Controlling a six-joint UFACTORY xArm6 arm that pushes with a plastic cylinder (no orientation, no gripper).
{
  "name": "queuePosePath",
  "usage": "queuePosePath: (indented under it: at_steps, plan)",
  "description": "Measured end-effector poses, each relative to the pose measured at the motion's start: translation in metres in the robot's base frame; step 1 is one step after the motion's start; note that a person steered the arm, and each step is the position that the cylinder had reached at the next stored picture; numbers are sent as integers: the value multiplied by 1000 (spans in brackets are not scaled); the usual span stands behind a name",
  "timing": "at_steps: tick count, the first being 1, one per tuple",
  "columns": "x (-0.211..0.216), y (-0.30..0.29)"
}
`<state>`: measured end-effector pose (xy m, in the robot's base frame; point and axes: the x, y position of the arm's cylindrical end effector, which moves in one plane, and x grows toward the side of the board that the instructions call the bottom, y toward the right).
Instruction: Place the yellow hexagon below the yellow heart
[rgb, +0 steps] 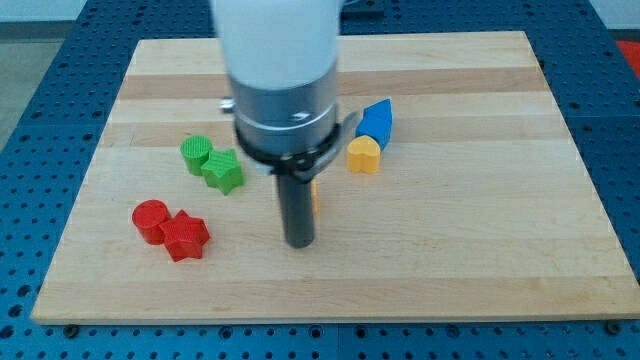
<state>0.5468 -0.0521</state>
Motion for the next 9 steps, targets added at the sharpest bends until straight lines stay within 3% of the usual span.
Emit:
queuePosePath:
  at_steps: [1,2,4,7,9]
  plan:
    - [0,-38]
    - [-30,-40]
    - [-42,-41]
    - [-58,22]
    - [-27,9]
